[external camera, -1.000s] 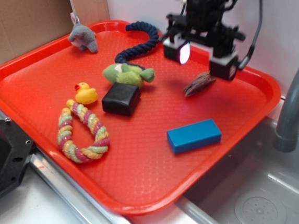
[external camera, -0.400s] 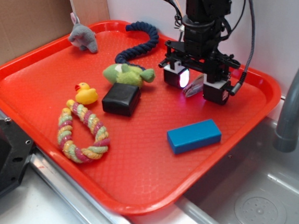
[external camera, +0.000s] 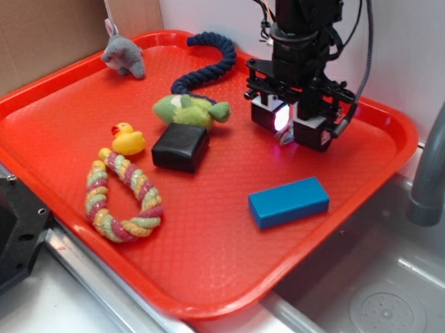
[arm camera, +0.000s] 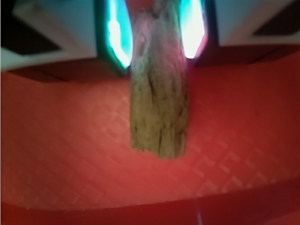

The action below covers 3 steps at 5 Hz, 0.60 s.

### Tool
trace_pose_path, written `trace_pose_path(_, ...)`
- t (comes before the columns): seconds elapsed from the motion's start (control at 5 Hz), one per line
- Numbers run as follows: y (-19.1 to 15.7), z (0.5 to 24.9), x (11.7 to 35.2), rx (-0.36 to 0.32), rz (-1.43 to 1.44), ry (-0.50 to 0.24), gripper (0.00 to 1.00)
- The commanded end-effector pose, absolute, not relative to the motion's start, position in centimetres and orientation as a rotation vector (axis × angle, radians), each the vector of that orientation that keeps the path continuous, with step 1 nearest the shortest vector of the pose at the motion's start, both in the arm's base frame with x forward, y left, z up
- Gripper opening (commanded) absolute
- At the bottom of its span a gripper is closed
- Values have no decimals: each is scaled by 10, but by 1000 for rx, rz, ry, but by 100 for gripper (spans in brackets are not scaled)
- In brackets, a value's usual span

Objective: Grab the wood chip.

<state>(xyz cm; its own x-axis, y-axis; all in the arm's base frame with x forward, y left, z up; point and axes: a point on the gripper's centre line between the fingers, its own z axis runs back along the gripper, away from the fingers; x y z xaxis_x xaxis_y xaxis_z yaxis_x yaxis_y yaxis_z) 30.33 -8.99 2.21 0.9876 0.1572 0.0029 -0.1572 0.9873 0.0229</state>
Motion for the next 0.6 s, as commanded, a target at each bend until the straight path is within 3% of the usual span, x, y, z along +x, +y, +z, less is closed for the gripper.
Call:
trace_pose_path(0.0, -39, 120, 261, 59, 218, -167, 0)
trace_pose_path(0.2, -25, 158, 224, 81, 264, -189, 0)
trace_pose_path(0.4, -22, 167, 221, 45, 255, -162, 0)
